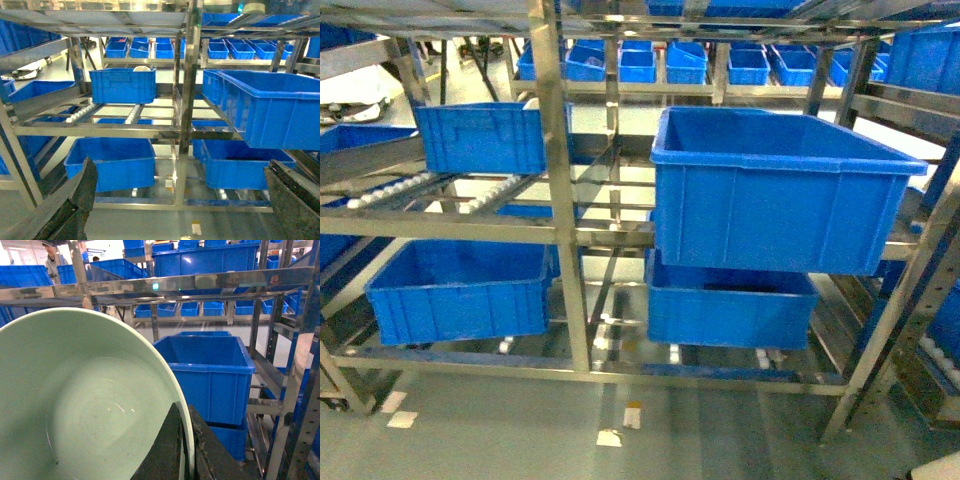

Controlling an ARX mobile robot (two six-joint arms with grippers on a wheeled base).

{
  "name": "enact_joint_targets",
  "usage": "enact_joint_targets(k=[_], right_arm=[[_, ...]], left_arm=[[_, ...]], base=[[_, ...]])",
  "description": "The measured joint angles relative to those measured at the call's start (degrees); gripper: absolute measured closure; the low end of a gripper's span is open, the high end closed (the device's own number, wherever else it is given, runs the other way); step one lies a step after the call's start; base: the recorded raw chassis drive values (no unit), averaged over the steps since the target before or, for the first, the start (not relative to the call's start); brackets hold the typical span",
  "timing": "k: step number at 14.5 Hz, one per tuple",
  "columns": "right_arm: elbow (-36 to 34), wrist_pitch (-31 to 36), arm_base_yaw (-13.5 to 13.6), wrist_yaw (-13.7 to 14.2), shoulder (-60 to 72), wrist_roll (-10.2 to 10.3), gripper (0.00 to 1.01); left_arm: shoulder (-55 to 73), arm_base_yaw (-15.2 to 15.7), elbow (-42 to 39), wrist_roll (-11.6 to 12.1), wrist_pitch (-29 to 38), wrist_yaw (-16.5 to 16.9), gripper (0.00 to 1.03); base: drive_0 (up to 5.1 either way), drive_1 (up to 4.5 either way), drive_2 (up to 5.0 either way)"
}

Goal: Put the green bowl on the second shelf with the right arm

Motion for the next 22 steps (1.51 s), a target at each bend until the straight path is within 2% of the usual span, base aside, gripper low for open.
enact_joint_targets(k=[13, 22], right_arm=[[0.0, 0.1, 0.0, -0.3, 0.0, 0.0, 0.99], [0.0, -0.3, 0.0, -0.2, 0.1, 0.0, 0.99]], left_arm=[[0.0, 0.0, 0.0, 0.0, 0.2, -0.1, 0.05], [0.0, 0.0, 0.0, 0.0, 0.0, 0.0, 0.05]], base=[[-4.9, 2.2, 2.2], [0.0, 4.17, -4.2]])
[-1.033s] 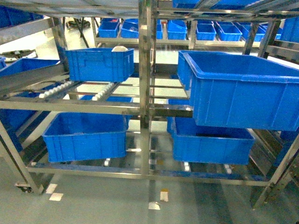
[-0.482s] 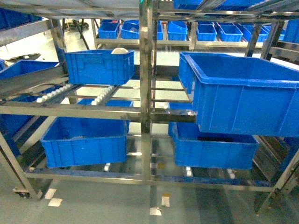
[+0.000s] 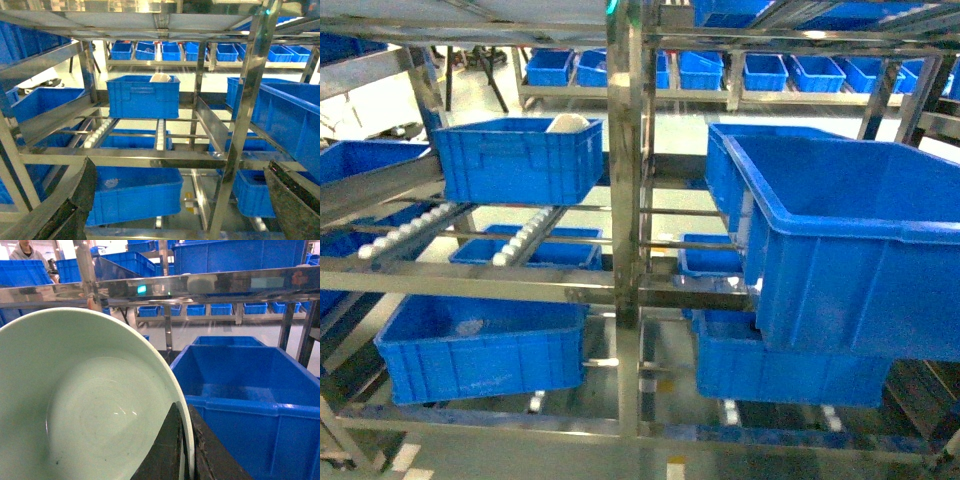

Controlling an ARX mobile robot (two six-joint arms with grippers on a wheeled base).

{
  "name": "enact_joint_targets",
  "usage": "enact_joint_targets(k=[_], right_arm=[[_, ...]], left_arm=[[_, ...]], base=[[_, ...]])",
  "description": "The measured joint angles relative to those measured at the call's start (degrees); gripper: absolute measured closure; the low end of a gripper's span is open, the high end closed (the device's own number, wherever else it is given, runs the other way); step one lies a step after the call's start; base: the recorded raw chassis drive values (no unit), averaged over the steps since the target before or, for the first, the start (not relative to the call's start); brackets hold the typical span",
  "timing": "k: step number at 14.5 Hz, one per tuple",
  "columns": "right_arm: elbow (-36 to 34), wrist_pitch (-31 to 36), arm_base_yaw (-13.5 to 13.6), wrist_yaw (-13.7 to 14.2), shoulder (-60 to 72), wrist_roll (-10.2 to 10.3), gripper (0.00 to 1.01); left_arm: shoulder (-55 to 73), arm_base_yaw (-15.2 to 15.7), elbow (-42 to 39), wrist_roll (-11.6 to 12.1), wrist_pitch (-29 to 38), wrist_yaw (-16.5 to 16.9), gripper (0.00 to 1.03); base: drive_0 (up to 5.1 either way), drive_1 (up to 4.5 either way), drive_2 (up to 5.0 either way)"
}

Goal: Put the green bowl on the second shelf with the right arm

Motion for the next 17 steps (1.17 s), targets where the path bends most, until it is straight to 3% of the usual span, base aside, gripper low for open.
enact_joint_targets(k=[17], right_arm=[[0.0, 0.1, 0.0, -0.1, 0.2, 0.0, 0.99]], left_arm=[[0.0, 0.0, 0.0, 0.0, 0.1, 0.0, 0.05]], base=[[0.0, 3.54, -3.5]])
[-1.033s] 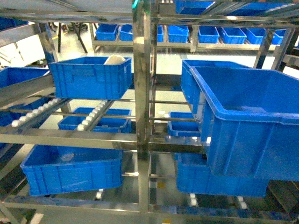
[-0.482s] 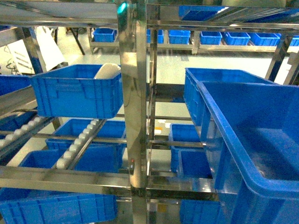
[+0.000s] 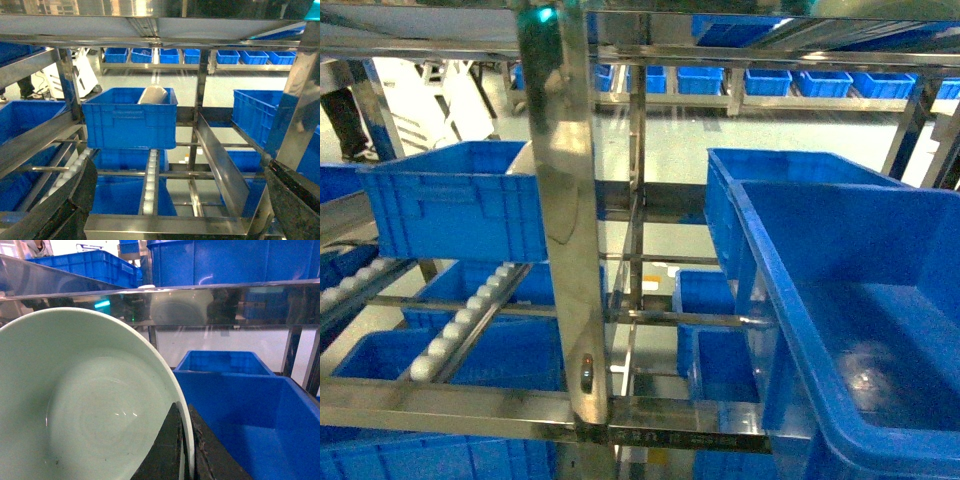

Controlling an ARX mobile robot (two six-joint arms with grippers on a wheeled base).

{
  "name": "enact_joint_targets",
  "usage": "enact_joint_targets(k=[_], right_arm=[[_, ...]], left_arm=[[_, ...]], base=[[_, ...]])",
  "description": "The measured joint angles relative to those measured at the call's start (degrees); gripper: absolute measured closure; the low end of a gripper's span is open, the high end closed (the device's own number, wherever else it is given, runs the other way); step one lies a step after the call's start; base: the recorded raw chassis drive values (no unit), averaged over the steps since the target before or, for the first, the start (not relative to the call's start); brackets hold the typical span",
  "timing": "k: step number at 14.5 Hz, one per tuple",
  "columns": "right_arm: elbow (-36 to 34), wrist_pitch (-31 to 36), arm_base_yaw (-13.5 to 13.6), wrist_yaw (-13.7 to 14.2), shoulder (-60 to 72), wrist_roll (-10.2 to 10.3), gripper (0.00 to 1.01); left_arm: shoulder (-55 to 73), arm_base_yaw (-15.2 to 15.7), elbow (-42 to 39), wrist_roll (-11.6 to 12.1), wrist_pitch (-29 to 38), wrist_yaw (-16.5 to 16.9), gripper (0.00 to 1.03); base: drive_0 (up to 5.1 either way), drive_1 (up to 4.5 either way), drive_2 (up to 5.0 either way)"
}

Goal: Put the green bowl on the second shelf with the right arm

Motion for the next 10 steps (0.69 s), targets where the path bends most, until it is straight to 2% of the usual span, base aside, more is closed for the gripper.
enact_joint_targets(k=[10], right_arm=[[0.0, 0.1, 0.0, 0.3, -0.3, 0.0, 0.99]], left_arm=[[0.0, 0.0, 0.0, 0.0, 0.0, 0.0, 0.05]], base=[[0.0, 3.27, -3.2]])
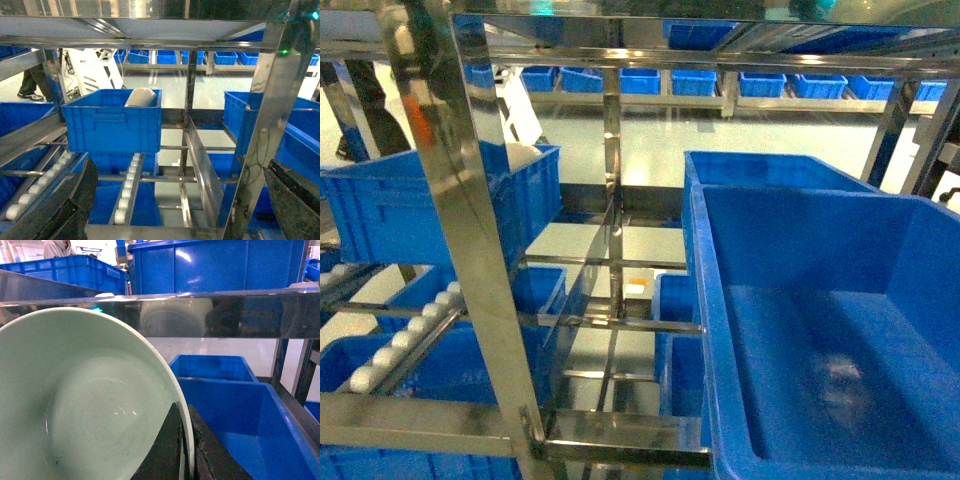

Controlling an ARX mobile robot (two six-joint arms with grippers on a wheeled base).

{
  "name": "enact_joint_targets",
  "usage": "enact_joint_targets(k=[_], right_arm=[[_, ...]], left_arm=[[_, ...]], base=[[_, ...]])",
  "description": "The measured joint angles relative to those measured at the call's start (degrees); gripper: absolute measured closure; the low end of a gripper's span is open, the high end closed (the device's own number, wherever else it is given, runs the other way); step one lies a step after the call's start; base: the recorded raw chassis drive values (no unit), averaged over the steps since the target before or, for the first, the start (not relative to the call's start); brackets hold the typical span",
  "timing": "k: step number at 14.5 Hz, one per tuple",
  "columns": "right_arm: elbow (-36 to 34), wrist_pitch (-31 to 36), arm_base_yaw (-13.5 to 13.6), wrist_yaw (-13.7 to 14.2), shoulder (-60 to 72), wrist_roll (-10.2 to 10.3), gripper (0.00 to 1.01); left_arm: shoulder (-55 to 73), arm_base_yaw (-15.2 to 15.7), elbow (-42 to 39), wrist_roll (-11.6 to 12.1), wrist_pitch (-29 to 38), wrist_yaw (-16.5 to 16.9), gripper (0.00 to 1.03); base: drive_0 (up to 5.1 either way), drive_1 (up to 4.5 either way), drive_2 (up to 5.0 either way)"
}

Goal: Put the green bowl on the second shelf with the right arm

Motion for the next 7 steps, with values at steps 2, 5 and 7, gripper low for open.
enact_joint_targets(k=[2, 5, 7], right_arm=[[0.0, -0.2, 0.0, 0.0, 0.5, 0.0, 0.99], [0.0, 0.0, 0.0, 0.0, 0.2, 0.0, 0.99], [0.0, 0.0, 0.0, 0.0, 0.2, 0.0, 0.99]], left_arm=[[0.0, 0.0, 0.0, 0.0, -0.3, 0.0, 0.05], [0.0, 0.0, 0.0, 0.0, -0.1, 0.0, 0.05], [0.0, 0.0, 0.0, 0.0, 0.0, 0.0, 0.05]], base=[[0.0, 3.27, -3.2], [0.0, 1.09, -1.1], [0.0, 0.0, 0.0]])
